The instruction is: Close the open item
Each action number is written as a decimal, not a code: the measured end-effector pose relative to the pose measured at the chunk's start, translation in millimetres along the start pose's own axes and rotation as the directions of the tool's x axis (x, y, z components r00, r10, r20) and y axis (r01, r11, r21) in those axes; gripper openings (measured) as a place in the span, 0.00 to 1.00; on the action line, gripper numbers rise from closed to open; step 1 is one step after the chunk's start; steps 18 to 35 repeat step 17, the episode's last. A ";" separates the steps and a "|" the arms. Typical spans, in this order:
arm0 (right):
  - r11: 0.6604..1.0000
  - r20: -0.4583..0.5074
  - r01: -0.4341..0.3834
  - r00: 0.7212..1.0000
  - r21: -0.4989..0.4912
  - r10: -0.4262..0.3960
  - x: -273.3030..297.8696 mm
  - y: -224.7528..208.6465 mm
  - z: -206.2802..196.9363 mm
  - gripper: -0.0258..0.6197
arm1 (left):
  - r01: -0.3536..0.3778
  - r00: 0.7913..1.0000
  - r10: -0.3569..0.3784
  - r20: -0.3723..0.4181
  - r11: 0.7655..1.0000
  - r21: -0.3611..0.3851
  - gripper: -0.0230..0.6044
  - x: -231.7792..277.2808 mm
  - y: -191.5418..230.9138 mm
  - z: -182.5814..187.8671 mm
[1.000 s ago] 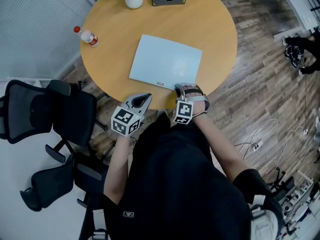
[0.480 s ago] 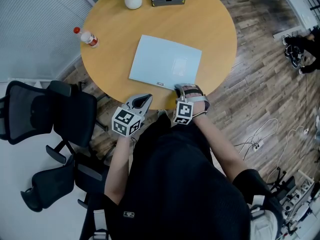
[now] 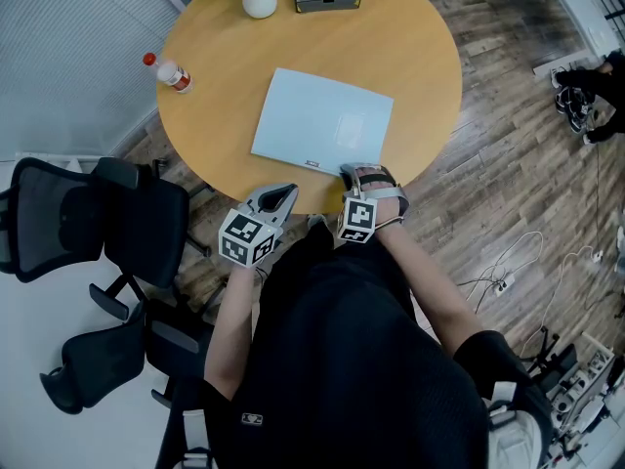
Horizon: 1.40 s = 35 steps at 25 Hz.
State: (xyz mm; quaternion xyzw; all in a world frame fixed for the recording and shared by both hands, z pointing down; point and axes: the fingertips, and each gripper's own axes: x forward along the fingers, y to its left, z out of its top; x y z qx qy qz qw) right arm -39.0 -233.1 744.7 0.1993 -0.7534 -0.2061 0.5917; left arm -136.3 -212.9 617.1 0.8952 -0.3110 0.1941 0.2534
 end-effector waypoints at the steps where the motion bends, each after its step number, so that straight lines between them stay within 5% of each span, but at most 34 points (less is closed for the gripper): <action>1: 1.000 0.000 -0.003 1.000 0.001 0.003 0.2 0.5 0.1 0.08 | 0.000 1.000 0.000 0.000 1.000 0.000 0.05 0.0 0.1 0.2; 35: 1.000 -0.002 -0.013 1.000 0.004 0.013 1.6 2.4 -0.2 0.08 | 0.000 1.000 0.000 -0.005 1.000 -0.007 0.05 0.3 0.2 -3.2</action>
